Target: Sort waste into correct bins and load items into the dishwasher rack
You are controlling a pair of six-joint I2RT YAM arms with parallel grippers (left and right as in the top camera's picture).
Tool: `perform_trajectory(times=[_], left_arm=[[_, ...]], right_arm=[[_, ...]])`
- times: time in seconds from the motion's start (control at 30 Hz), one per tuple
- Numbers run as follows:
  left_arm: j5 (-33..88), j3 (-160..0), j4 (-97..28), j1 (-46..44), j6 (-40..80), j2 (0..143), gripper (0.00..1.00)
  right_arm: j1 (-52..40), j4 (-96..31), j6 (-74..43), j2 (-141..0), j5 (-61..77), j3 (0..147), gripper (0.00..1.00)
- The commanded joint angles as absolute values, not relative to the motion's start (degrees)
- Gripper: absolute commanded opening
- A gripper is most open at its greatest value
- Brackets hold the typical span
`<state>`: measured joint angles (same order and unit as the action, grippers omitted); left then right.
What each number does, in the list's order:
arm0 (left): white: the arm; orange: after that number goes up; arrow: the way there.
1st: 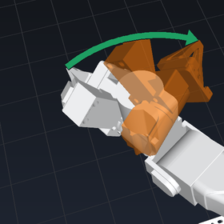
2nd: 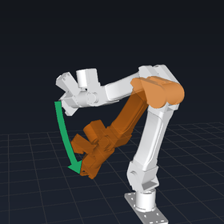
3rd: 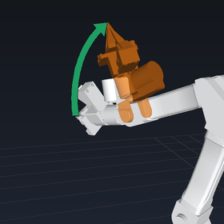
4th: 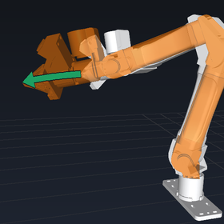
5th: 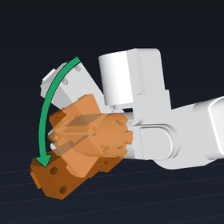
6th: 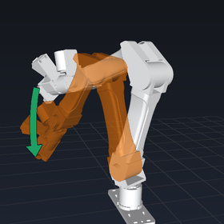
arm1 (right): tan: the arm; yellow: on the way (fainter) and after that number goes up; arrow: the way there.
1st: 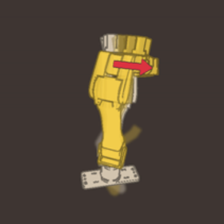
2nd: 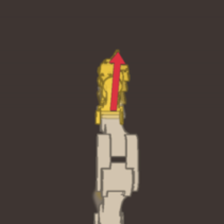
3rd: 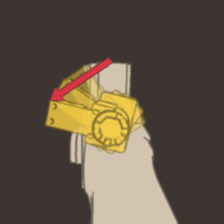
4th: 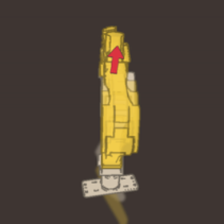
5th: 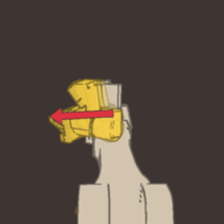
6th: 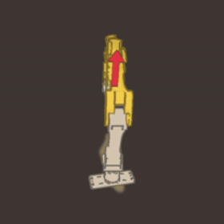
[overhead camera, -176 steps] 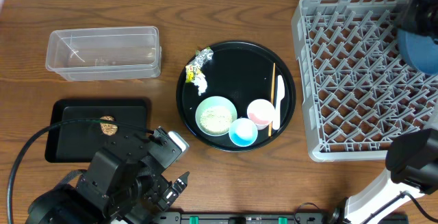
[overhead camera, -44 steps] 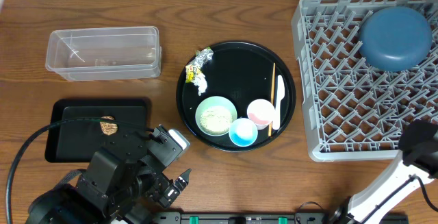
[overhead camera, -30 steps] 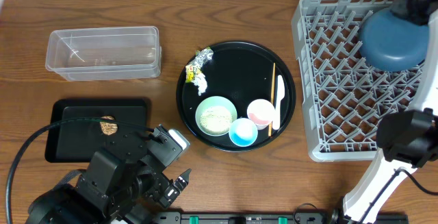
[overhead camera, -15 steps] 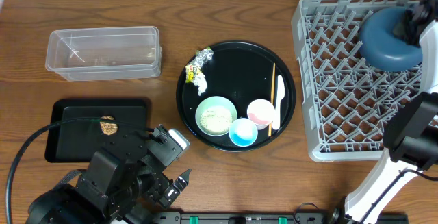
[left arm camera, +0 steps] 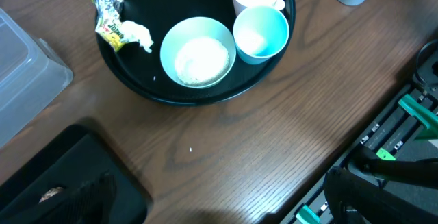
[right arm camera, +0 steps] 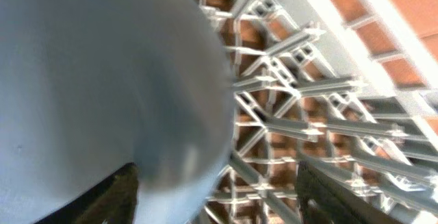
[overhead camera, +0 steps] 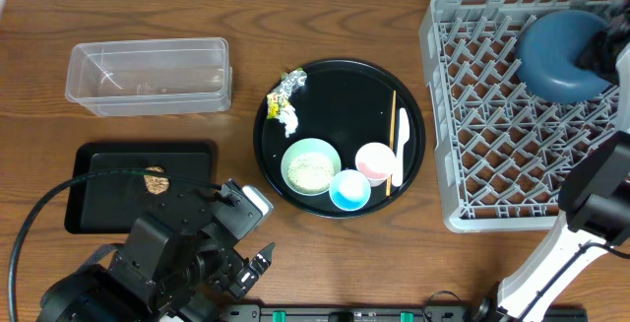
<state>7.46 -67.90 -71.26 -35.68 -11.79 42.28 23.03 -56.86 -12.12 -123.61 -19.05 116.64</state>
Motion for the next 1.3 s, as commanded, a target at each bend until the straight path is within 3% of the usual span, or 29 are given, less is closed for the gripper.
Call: perform_trajectory(times=[0.0, 0.23, 0.43, 0.57, 0.7, 0.8, 0.97, 1.27], left_arm=[[7.2, -67.61, -71.09, -35.44, -11.46, 42.28, 0.98], [7.2, -67.61, -71.05, -35.44, -11.46, 42.28, 0.98], [14.5, -67.61, -68.2, -35.44, -7.14, 42.28, 0.98], [25.08, -67.61, -68.1, -35.44, -6.52, 42.28, 0.98], [27.42, -67.61, -68.73, -35.44, -5.96, 42.28, 0.98], [22.24, -67.61, -68.34, -35.44, -1.65, 42.28, 0.98], [-3.95, -67.61, -68.69, -35.44, 14.92, 42.28, 0.98], [1.52, -67.61, -69.08, -35.42, 19.84, 42.28, 0.98]], right_arm=[[23.22, -60.6, -13.34, -123.98, -20.95, 125.27, 0.74], [23.18, -74.96, -20.18, -123.61, -9.45, 145.93, 0.99], [23.16, -82.43, -21.21, -119.85, 15.92, 159.44, 0.99], [23.16, -85.54, -21.41, -114.41, 18.52, 162.67, 0.99], [22.79, -89.65, -21.39, -108.68, 18.72, 162.65, 0.99], [21.54, -94.54, -20.91, -105.86, 20.75, 162.65, 0.99], [17.76, -97.32, -9.5, -102.59, 33.23, 160.88, 0.99], [5.85, -97.3, -7.55, -97.97, 35.99, 152.77, 0.99]])
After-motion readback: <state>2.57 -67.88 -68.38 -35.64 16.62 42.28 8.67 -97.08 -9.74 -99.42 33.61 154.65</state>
